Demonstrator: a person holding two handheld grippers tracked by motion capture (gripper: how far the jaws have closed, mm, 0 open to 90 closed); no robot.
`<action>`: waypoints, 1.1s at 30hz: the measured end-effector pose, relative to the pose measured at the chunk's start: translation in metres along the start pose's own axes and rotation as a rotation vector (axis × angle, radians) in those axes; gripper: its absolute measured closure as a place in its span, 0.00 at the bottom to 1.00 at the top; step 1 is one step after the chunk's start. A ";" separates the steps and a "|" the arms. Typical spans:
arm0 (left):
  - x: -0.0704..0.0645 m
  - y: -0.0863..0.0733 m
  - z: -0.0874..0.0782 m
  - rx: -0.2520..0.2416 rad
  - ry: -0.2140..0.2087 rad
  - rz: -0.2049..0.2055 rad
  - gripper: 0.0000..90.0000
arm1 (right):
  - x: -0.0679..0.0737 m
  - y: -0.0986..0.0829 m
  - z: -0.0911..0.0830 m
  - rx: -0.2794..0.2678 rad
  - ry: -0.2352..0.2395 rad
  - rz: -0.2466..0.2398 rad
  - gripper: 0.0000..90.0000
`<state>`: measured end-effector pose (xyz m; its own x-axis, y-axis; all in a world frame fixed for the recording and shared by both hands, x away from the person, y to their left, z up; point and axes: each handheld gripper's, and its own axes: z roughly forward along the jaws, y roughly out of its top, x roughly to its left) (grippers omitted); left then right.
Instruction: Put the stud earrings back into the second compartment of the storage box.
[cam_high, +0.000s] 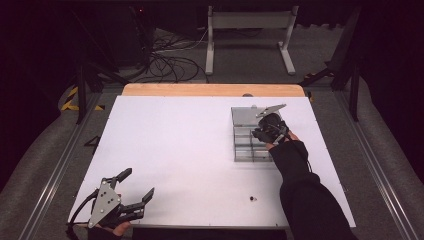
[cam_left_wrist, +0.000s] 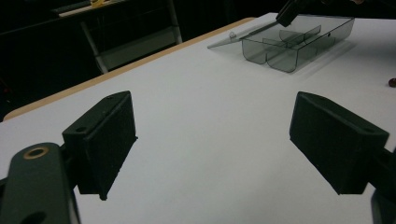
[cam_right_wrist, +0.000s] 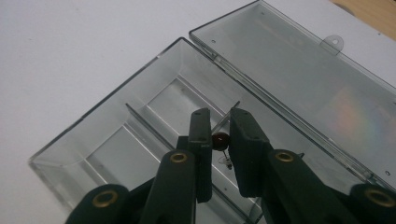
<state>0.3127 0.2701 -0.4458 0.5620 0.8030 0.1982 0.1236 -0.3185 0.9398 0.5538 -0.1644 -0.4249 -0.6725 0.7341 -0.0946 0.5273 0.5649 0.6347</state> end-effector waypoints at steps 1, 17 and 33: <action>0.000 0.000 0.000 0.001 -0.001 0.000 0.17 | 0.000 0.000 0.000 0.000 0.000 0.000 0.88; 0.001 0.000 0.000 0.001 0.000 -0.003 0.17 | -0.009 -0.003 0.016 0.041 -0.042 0.023 0.84; 0.000 0.000 0.000 0.001 0.001 -0.003 0.17 | 0.021 -0.005 -0.041 -0.083 0.042 -0.053 0.43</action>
<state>0.3127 0.2697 -0.4459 0.5605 0.8047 0.1956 0.1262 -0.3164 0.9402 0.5158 -0.1669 -0.3982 -0.7207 0.6862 -0.0986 0.4465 0.5683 0.6911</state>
